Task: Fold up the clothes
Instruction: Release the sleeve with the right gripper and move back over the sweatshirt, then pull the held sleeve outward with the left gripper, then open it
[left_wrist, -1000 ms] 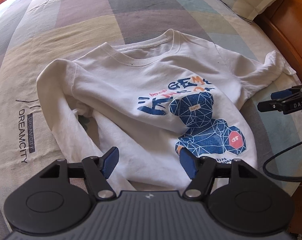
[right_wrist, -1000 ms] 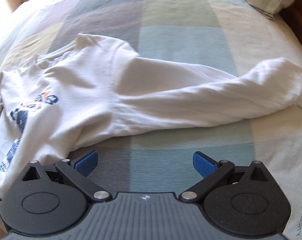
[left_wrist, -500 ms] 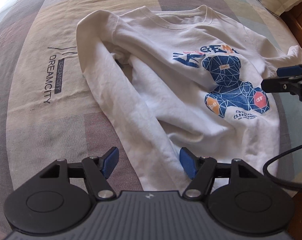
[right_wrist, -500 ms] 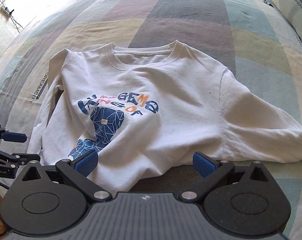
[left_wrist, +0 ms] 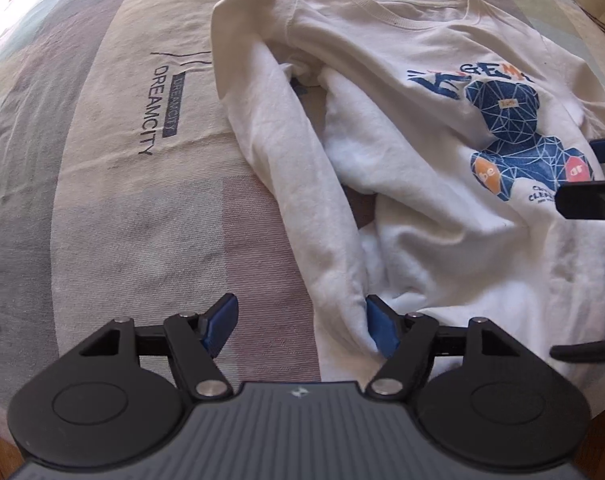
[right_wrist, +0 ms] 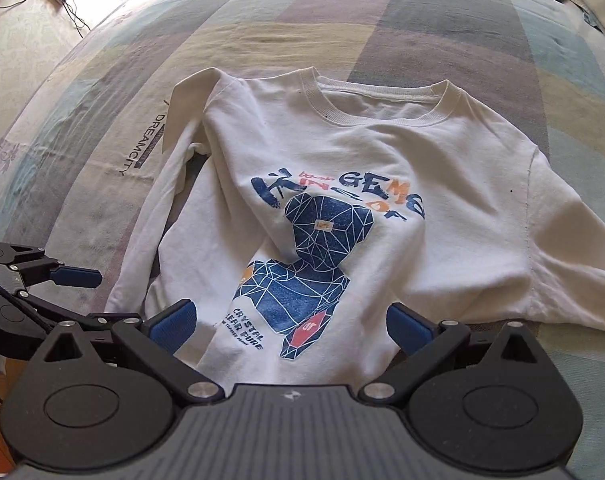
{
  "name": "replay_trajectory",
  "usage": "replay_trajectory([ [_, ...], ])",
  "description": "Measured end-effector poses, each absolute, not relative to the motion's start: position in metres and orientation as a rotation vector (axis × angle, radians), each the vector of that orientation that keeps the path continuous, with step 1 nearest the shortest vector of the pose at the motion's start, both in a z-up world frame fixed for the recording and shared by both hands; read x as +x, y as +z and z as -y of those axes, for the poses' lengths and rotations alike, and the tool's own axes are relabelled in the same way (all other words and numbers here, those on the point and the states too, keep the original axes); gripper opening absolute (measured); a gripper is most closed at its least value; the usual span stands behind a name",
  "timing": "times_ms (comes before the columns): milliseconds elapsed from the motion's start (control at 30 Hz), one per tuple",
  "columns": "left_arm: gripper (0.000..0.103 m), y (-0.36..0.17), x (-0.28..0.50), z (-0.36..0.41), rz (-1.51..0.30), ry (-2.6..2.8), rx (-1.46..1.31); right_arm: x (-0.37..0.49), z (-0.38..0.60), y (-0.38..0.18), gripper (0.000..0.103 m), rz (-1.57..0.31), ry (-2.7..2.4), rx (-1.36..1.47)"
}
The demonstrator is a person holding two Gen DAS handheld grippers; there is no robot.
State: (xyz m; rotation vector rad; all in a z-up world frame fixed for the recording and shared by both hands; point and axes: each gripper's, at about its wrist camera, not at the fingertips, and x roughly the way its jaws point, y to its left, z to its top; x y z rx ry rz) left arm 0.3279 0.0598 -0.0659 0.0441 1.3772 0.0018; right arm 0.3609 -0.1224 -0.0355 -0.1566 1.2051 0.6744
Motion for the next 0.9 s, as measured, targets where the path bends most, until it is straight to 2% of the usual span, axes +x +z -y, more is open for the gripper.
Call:
replay_trajectory([
  [200,0.069,-0.066,0.328,-0.068,-1.403,0.020,-0.047,0.360,0.125,-0.038,0.103,-1.223,0.670,-0.144],
  [533,0.069,-0.081,0.324,-0.063,-1.454,0.256,0.142,0.363,0.130,-0.034,0.103,-1.195,0.636,-0.149],
  [667,0.070,-0.086,0.329,-0.065,-1.506,0.201,0.123,0.367,0.137,-0.037,0.103,-1.208,0.604,-0.117],
  [900,0.071,-0.079,0.334,-0.101,-1.433,0.402,0.291,0.367,0.140,-0.031,0.103,-1.181,0.589,-0.109],
])
